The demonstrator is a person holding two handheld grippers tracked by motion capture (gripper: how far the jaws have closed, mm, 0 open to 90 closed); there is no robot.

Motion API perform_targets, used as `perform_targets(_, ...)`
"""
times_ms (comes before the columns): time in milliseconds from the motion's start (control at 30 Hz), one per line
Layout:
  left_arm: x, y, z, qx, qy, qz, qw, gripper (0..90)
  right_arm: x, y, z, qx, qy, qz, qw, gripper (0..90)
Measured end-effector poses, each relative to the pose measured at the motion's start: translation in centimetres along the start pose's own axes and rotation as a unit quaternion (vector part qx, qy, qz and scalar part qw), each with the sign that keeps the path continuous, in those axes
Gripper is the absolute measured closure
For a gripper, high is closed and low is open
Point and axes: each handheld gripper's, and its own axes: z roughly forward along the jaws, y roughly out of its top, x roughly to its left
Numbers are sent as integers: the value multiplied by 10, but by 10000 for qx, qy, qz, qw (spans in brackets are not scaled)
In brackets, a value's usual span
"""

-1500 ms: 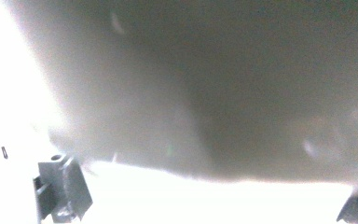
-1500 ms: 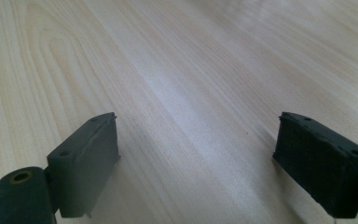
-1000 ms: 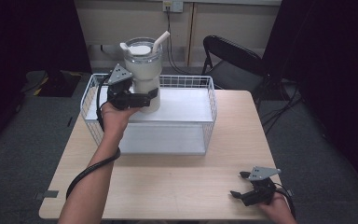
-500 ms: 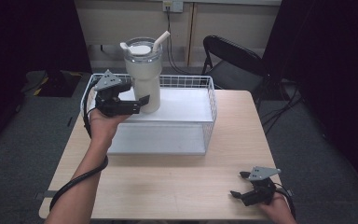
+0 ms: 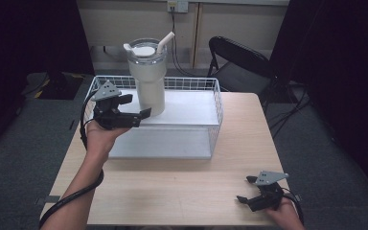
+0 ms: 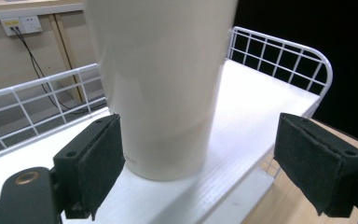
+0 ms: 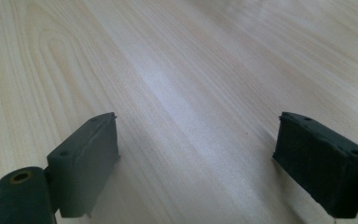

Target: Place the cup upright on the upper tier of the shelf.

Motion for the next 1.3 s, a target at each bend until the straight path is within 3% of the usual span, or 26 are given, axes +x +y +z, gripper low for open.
perform_targets(667,-21,-30,-11,146,-334,244,9990,158,0,0,0,4,1,-13,10000,128)
perform_targets(967,-27,-50,-14,200,-476,235,9984,158,0,0,0,4,2,-12,10000,127)
perform_targets(1300,-32,-82,-11,200,-619,50,9979,158,0,0,0,5,1,-13,10000,128)
